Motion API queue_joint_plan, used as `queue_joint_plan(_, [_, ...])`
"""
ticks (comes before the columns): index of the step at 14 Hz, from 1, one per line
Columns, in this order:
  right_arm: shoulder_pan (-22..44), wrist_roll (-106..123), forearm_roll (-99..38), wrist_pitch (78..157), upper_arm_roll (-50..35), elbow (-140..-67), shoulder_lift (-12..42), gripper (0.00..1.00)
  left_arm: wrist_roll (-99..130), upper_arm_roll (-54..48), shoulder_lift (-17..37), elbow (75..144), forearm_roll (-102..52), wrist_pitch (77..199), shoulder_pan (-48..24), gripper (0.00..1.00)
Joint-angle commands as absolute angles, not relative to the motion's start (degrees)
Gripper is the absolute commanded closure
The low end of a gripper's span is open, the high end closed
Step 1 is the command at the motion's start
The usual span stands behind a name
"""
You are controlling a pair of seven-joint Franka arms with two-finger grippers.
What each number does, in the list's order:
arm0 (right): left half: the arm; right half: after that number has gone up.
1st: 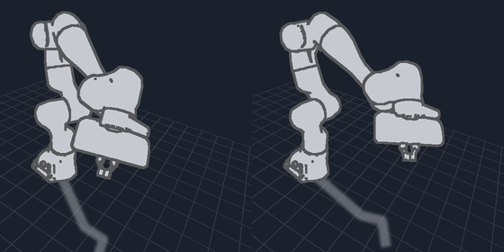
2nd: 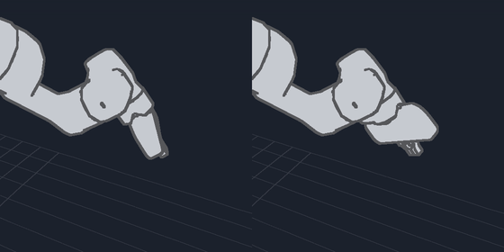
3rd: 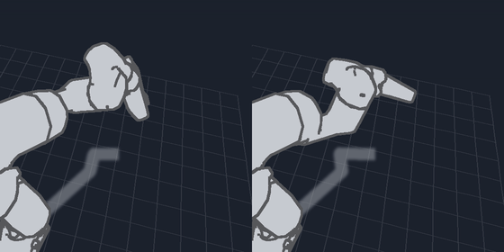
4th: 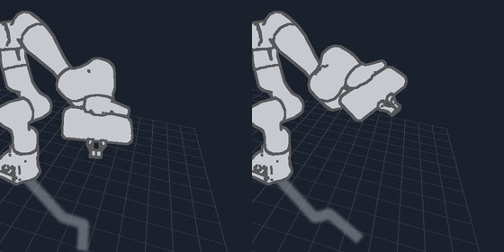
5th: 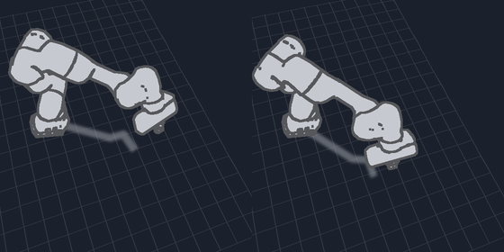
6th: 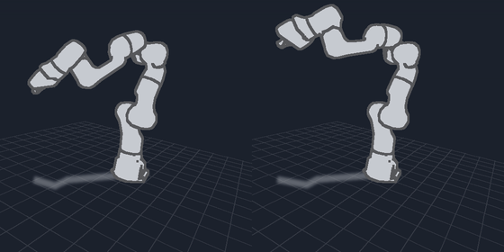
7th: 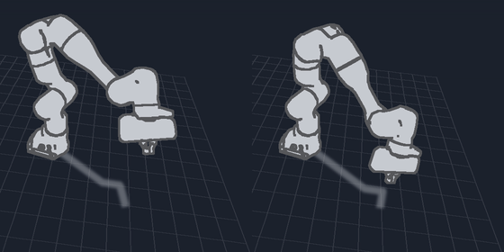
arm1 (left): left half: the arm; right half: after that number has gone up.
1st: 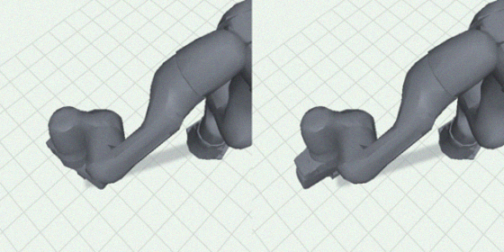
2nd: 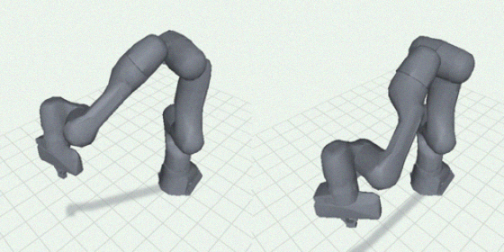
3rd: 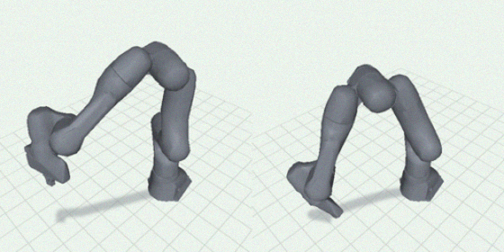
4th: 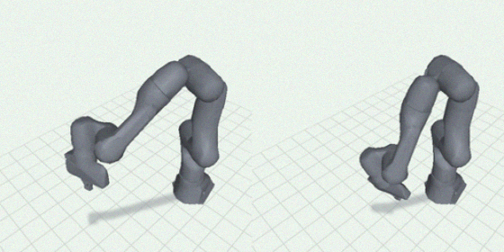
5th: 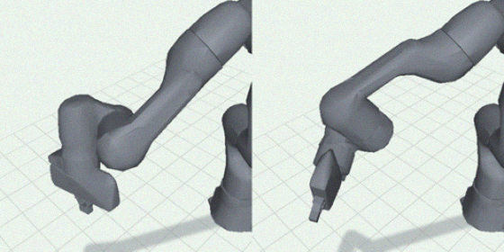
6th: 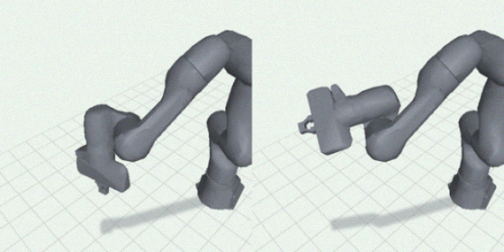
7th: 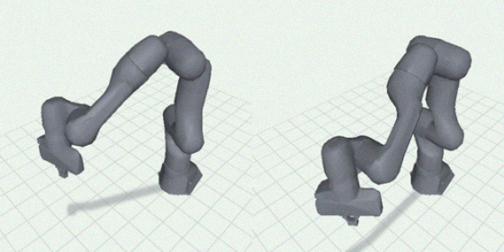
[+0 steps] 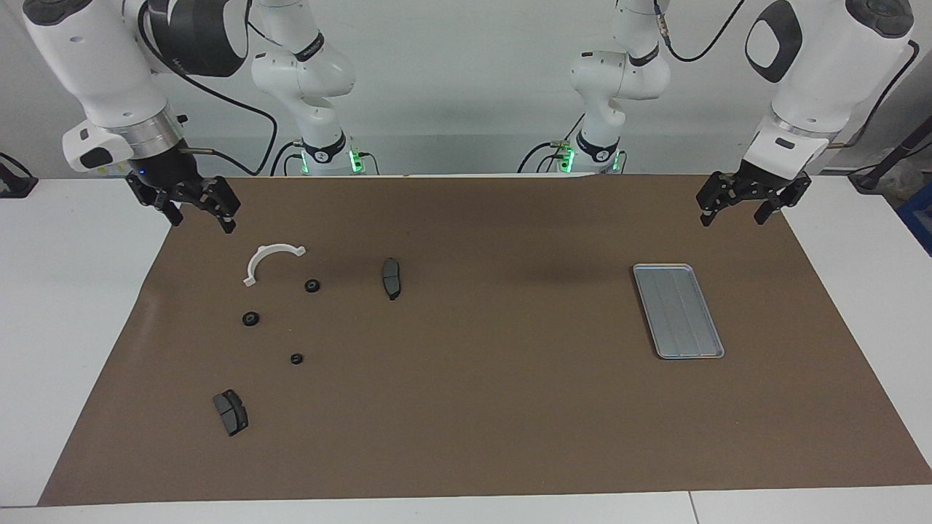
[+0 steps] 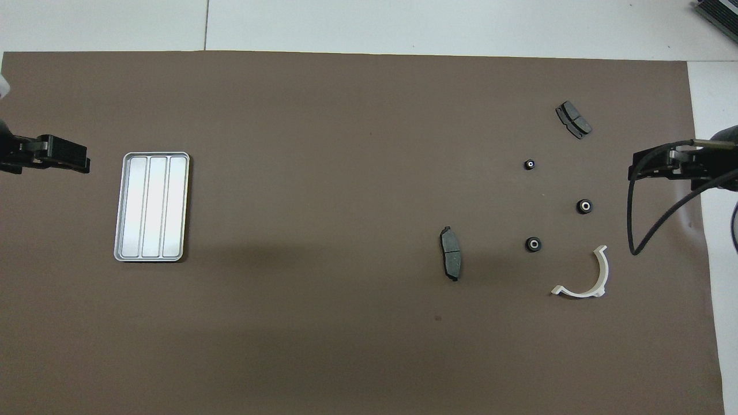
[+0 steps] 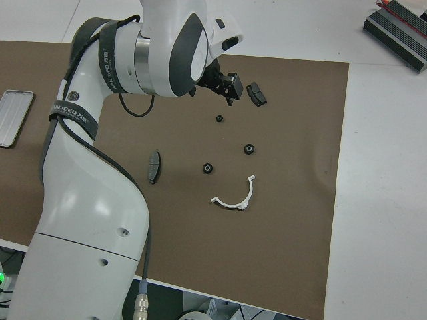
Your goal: Place bearing gear from tray to pile
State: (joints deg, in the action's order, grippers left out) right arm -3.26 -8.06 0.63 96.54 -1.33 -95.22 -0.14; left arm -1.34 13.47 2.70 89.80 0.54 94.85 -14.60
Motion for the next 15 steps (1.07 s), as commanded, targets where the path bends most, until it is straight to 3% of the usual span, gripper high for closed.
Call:
queue_joint_plan(1, [-3.96, -8.7, 1.84, 94.83, -2.2, -94.66, -0.35, 0.0, -0.18, 13.45, 1.84, 90.44, 0.36, 94.75, -14.68, 0.0])
queue_joint_plan(15, [-2.81, -8.79, 2.55, 93.6, -2.37, -96.15, -1.58, 0.0, -0.97, 13.18, 2.2, 90.79, -2.55, 95.54, -12.83, 0.0])
